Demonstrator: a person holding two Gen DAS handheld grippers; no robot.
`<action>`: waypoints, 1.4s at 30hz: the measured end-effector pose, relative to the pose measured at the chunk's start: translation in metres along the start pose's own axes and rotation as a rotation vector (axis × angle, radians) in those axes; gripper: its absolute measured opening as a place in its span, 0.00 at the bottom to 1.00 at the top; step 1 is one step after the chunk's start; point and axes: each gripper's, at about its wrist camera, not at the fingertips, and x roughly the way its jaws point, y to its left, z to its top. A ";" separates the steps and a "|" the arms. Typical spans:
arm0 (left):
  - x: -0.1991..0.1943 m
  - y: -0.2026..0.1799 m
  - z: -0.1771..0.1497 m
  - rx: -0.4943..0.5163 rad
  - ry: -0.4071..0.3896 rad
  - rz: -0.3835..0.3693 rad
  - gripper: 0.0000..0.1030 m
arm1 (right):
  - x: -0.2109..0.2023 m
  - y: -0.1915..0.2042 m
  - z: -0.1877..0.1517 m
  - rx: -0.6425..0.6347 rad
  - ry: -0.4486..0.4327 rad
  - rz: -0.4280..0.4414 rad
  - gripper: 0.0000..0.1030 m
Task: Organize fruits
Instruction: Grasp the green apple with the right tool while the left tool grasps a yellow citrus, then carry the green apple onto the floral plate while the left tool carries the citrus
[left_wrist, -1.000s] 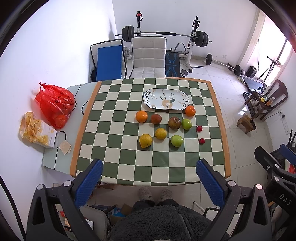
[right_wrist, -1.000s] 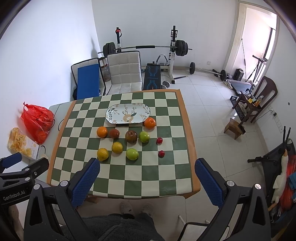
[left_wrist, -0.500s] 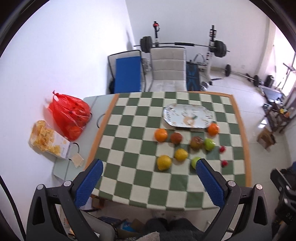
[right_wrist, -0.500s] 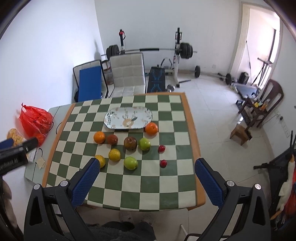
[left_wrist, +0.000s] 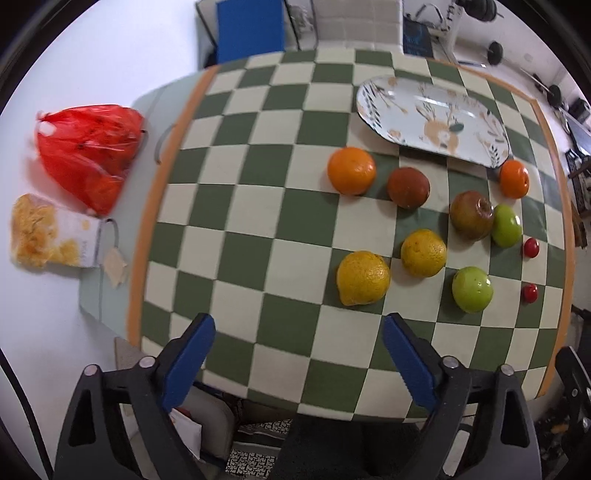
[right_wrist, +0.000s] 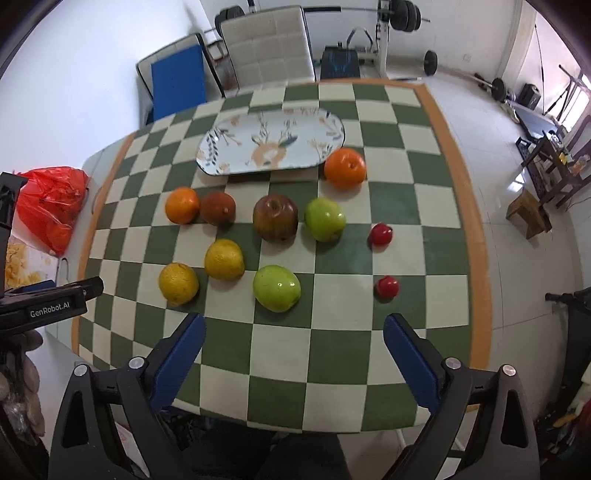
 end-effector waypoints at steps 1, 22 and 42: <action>0.009 -0.004 0.002 0.020 0.013 -0.001 0.89 | 0.015 0.001 0.003 0.003 0.018 -0.005 0.95; 0.135 -0.063 0.035 0.436 0.154 -0.124 0.59 | 0.149 0.010 0.023 0.160 0.303 0.024 0.87; 0.145 -0.003 0.081 0.406 0.133 -0.228 0.59 | 0.195 0.017 0.021 0.231 0.428 0.014 0.64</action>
